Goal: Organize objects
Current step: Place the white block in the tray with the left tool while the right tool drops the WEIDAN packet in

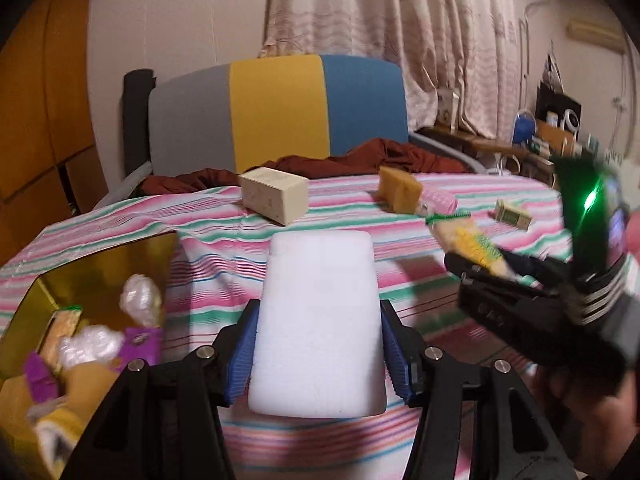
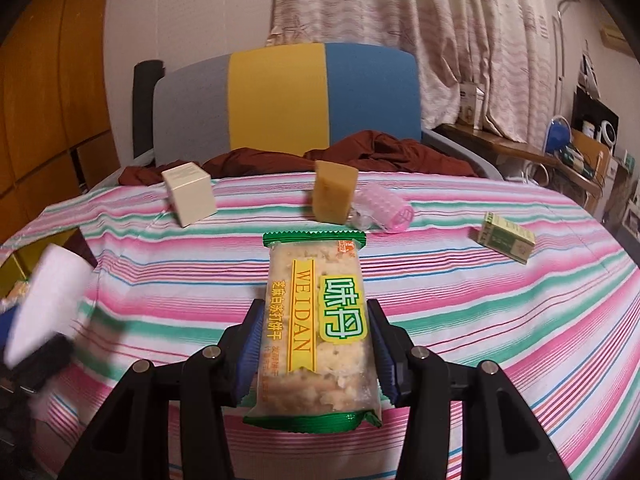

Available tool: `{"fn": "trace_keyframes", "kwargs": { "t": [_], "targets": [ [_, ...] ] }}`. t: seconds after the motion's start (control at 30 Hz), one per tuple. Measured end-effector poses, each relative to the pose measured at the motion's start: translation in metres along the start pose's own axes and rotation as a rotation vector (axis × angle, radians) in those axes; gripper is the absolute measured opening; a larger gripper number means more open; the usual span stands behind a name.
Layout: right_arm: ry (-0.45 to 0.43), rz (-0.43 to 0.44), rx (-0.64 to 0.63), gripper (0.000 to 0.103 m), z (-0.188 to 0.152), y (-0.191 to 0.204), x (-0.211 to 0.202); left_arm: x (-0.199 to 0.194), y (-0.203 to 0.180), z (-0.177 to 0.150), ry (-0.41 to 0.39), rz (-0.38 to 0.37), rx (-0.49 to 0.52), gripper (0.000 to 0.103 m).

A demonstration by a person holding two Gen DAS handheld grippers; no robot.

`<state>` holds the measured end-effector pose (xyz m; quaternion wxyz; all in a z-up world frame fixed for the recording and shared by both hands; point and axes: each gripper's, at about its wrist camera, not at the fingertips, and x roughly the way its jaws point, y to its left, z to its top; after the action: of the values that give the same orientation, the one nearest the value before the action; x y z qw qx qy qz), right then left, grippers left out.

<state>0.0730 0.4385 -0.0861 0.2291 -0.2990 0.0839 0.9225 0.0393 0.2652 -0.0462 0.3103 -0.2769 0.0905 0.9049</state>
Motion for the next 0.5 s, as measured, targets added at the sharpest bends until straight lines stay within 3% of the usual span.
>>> {"fn": "trace_keyframes", "kwargs": {
  "t": [0.2, 0.5],
  "targets": [
    [0.013, -0.006, -0.032, 0.049, -0.003, 0.01, -0.001, -0.027, 0.048, 0.016, -0.027, -0.004, -0.113, 0.057],
    [0.039, 0.027, -0.079, 0.049, -0.007, 0.028, -0.006, -0.02, 0.132, 0.026, 0.117, -0.017, -0.337, 0.057]
  ]
}}
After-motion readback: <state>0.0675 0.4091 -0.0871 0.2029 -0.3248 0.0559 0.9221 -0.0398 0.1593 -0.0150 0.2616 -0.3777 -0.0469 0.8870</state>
